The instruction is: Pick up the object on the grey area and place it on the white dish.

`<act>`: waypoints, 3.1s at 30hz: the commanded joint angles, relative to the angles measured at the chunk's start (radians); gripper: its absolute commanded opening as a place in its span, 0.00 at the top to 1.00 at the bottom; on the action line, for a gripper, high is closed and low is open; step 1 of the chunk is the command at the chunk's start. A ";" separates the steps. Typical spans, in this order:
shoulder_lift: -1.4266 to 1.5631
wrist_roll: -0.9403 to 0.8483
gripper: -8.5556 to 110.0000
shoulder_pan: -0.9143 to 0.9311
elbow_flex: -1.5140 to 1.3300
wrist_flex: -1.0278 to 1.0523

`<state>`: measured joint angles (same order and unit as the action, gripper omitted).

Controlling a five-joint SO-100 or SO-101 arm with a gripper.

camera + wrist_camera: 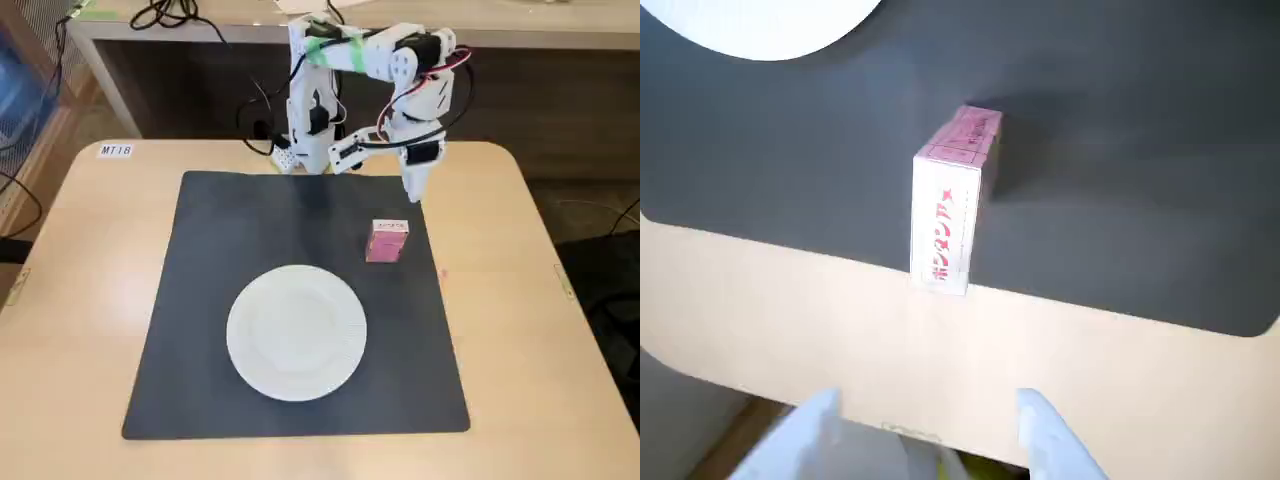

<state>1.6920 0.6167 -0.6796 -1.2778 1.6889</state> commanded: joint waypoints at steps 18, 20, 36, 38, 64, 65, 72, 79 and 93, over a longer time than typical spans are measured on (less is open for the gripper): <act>-0.017 0.071 0.58 0.051 -0.124 0.009; -0.018 0.067 0.58 0.055 -0.133 0.009; -0.275 -0.044 0.58 0.103 -0.054 -0.051; -0.314 -0.058 0.60 0.109 -0.054 -0.100; -0.199 -0.209 0.93 0.190 -0.051 -0.255; -0.163 -0.229 0.93 0.212 -0.051 -0.256; -0.055 -0.457 0.93 0.419 -0.011 -0.325; -0.216 -0.723 0.93 0.614 0.146 -0.328; -0.782 -0.911 0.93 0.779 0.813 -0.002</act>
<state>0.9112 -0.2807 0.0752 -0.5369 1.6797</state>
